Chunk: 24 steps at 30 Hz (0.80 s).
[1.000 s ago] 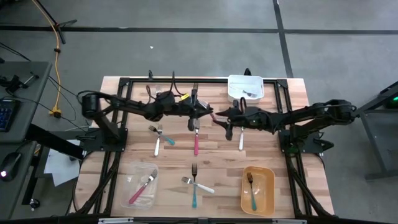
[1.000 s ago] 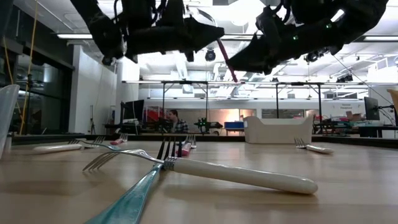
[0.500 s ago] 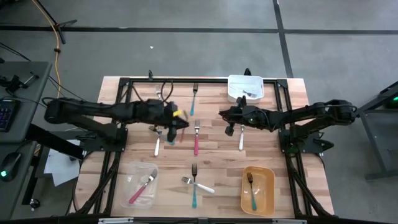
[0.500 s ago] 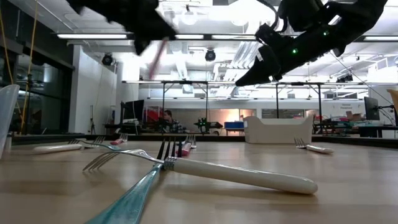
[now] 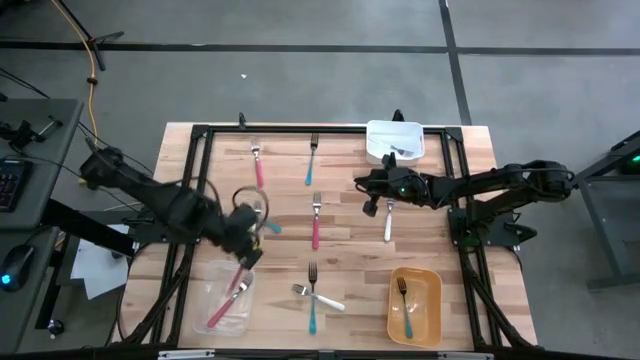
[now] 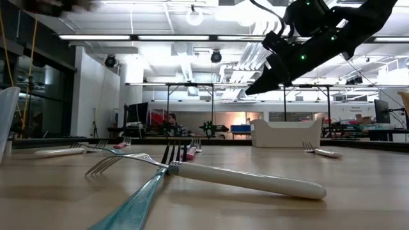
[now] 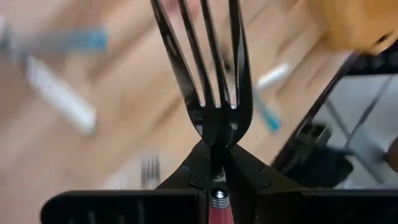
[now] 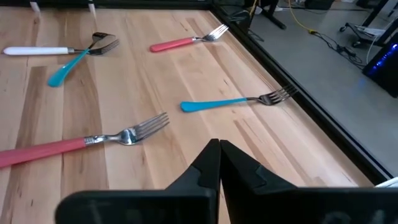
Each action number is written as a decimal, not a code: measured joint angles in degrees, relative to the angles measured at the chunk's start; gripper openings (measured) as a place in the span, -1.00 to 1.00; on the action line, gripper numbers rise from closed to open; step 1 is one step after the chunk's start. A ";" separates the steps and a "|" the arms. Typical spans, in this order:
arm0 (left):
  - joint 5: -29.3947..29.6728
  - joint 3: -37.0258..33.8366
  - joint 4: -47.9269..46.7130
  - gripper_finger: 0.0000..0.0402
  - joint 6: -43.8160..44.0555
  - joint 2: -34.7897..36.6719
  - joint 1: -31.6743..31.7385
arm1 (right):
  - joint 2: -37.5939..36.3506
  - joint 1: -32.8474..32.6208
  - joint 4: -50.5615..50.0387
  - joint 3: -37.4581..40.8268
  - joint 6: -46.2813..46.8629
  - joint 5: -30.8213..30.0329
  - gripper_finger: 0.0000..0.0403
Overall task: Sort silverware by color (type)
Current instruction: Put the middle right pink fork into the transparent bin
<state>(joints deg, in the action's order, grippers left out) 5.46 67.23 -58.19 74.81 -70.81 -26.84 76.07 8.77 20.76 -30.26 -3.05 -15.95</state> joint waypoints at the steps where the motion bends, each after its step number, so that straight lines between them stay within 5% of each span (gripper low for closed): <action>1: -0.82 0.29 -1.02 -0.92 3.62 -0.66 -1.85 | 0.00 0.18 -0.16 0.00 -0.02 0.04 -0.98; 11: -8.52 -3.92 0.61 -0.92 20.91 -10.78 -15.32 | 0.00 1.99 -0.42 0.00 -0.44 1.65 -1.00; 24: -8.09 -6.48 2.24 -0.92 19.20 -19.42 -14.33 | 0.02 2.52 -0.42 0.00 0.22 2.54 -1.00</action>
<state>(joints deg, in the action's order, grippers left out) -2.63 60.74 -55.94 94.01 -90.24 -41.18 76.09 11.29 20.34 -30.26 -2.83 -13.41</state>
